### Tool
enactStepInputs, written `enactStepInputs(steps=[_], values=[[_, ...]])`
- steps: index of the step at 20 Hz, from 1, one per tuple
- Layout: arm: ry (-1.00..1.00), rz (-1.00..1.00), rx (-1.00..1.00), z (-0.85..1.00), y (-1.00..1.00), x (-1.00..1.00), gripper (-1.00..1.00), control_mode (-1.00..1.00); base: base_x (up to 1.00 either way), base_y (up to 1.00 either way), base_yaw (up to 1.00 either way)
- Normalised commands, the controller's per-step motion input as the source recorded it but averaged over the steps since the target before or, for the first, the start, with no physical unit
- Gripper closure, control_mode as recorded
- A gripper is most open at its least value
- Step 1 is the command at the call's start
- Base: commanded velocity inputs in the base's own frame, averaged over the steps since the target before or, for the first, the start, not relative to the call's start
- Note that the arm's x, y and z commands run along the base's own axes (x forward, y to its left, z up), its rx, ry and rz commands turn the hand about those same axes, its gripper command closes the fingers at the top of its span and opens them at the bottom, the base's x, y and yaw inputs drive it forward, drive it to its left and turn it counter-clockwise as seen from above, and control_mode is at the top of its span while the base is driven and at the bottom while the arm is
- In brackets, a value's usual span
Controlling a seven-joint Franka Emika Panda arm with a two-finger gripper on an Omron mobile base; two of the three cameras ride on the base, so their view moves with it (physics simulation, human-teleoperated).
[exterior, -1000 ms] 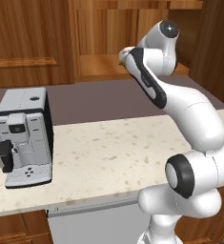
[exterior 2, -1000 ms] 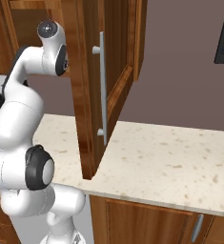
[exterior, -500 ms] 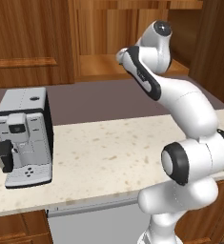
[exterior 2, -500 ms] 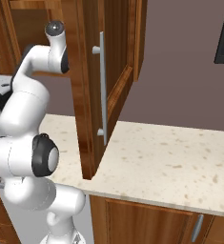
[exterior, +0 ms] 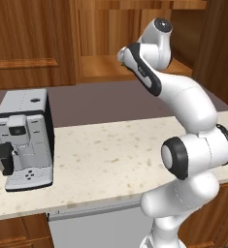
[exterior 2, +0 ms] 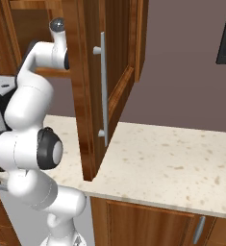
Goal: Open the cabinet. Pick the sponge and place it next to the sink. Then close the cabinet.
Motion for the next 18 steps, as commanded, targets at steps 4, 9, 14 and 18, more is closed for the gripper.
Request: enactStepInputs(steps=[4, 9, 14, 18], values=[[0.02, 0.0, 0.0, -0.08, 0.0, 0.16, -1.0, -1.0, 0.0, 0.0, 0.0], [0.0, 0.0, 0.0, -0.04, 0.0, 0.16, -1.0, -1.0, 0.0, 0.0, 0.0], [0.0, 0.0, 0.0, 0.0, 0.0, 0.12, -1.0, -1.0, 0.0, 0.0, 0.0], [0.0, 0.0, 0.0, 0.0, 0.0, 0.08, -1.0, -1.0, 0.0, 0.0, 0.0]])
